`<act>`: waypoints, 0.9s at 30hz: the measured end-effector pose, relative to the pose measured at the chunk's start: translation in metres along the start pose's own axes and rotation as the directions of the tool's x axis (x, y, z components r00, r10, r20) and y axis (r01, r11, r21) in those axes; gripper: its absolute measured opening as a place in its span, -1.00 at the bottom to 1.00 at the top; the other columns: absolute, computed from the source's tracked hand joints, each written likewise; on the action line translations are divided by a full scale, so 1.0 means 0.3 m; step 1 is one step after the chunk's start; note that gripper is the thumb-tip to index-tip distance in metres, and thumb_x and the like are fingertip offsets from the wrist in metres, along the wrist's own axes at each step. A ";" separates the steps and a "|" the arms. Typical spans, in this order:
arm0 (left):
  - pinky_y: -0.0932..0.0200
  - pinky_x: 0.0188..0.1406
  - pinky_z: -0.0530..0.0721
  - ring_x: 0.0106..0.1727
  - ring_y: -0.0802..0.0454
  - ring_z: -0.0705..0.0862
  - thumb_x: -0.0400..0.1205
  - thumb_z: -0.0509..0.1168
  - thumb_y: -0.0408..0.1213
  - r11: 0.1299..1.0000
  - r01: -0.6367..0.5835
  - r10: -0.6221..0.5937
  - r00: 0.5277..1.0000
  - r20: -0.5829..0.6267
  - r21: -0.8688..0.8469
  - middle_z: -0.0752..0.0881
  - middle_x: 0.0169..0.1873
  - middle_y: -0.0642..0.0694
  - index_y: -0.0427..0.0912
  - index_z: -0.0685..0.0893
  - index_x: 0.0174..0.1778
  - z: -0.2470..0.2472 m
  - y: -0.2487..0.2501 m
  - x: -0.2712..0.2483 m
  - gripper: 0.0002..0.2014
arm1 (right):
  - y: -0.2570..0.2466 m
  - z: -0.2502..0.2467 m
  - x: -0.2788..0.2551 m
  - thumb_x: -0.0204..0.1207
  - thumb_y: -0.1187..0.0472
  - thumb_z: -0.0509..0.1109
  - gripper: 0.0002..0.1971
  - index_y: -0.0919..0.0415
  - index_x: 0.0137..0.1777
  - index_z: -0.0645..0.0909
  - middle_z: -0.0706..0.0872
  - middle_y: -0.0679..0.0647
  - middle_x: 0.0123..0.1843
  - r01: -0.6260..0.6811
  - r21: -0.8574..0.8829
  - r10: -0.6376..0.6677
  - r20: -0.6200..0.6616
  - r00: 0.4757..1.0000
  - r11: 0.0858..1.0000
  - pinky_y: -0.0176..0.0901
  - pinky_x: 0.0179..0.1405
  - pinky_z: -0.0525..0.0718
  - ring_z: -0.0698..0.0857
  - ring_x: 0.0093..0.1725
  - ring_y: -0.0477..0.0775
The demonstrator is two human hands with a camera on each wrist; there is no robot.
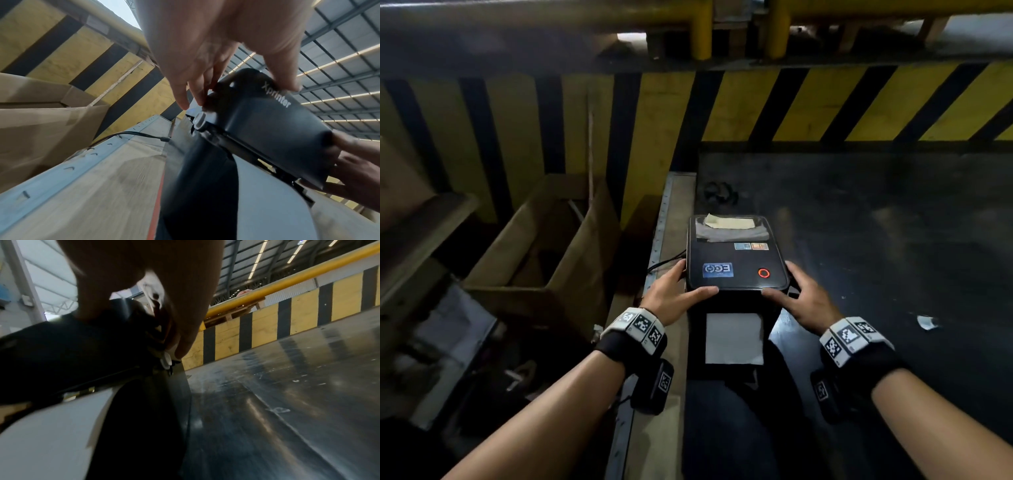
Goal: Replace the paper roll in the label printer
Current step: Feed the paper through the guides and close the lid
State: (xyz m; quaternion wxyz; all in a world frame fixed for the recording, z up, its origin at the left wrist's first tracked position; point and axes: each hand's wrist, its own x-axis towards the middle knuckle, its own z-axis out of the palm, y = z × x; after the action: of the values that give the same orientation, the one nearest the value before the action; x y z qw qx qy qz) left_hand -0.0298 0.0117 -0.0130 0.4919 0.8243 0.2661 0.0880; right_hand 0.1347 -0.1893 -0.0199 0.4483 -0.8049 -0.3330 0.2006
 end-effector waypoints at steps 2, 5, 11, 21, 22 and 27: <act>0.19 0.33 0.53 0.28 0.18 0.59 0.36 0.43 0.20 0.999 -0.034 0.034 0.999 0.013 -0.023 0.61 0.23 0.19 0.11 0.39 0.41 0.004 0.030 0.009 -0.29 | -0.032 -0.008 0.026 0.36 -0.13 0.47 -0.38 -0.03 0.40 0.40 0.64 -0.15 0.20 -0.001 0.017 0.000 0.033 0.999 1.000 -0.22 0.22 0.47 0.61 0.20 -0.12; 0.48 0.13 0.54 0.23 0.21 0.61 0.44 0.45 -0.02 0.994 -0.066 0.068 0.997 0.020 -0.091 0.59 0.22 0.14 0.08 0.31 0.40 0.028 0.026 0.016 -0.35 | -0.039 -0.004 0.045 0.33 -0.06 0.52 -0.33 -0.01 0.41 0.33 0.64 -0.14 0.20 -0.005 0.048 -0.001 0.120 0.993 0.999 -0.45 0.19 0.52 0.64 0.18 -0.14; 0.16 0.34 0.58 0.34 0.20 0.59 0.34 0.49 0.04 0.980 -0.062 0.074 0.996 0.057 -0.190 0.57 0.35 0.05 0.33 0.21 0.34 0.058 -0.023 0.020 -0.26 | -0.005 0.010 0.044 0.10 -0.25 0.50 -0.14 -0.13 0.41 0.25 0.64 -0.19 0.25 0.007 0.057 -0.015 0.142 0.990 0.998 -0.64 0.03 0.44 0.53 0.12 -0.57; 0.60 0.06 0.56 0.21 0.47 0.53 0.48 0.44 -0.24 0.971 -0.080 0.097 0.993 0.064 -0.223 0.51 0.21 0.25 0.26 0.14 0.36 0.063 -0.034 0.031 -0.29 | -0.003 0.020 0.037 0.01 -0.34 0.38 -0.01 -0.03 0.49 0.22 0.57 -0.21 0.17 0.051 -0.020 -0.050 0.071 0.996 0.998 -0.86 -0.16 0.35 0.56 0.11 -0.19; 0.58 0.08 0.57 0.22 0.45 0.53 0.47 0.44 -0.23 0.971 -0.083 0.100 0.993 0.066 -0.226 0.52 0.23 0.21 0.25 0.14 0.37 0.062 -0.035 0.031 -0.29 | -0.005 0.020 0.036 0.01 -0.34 0.38 -0.02 -0.02 0.48 0.23 0.57 -0.20 0.17 0.054 -0.019 -0.052 0.070 0.996 0.998 -0.86 -0.16 0.35 0.56 0.10 -0.18; 0.53 0.15 0.58 0.26 0.41 0.54 0.47 0.45 -0.19 0.970 -0.087 0.104 0.993 0.063 -0.227 0.53 0.28 0.11 0.20 0.15 0.41 0.060 -0.036 0.028 -0.28 | -0.006 0.024 0.030 0.09 -0.28 0.45 -0.07 -0.05 0.48 0.22 0.57 -0.20 0.19 0.040 -0.002 -0.040 0.066 0.997 0.999 -0.79 -0.15 0.40 0.58 0.11 -0.19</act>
State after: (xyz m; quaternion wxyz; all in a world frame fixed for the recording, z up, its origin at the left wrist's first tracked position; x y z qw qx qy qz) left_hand -0.0194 0.0064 -0.0322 0.5864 0.7782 0.1960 0.1104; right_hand 0.1359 -0.1778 -0.0223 0.4398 -0.7917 -0.3640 0.2174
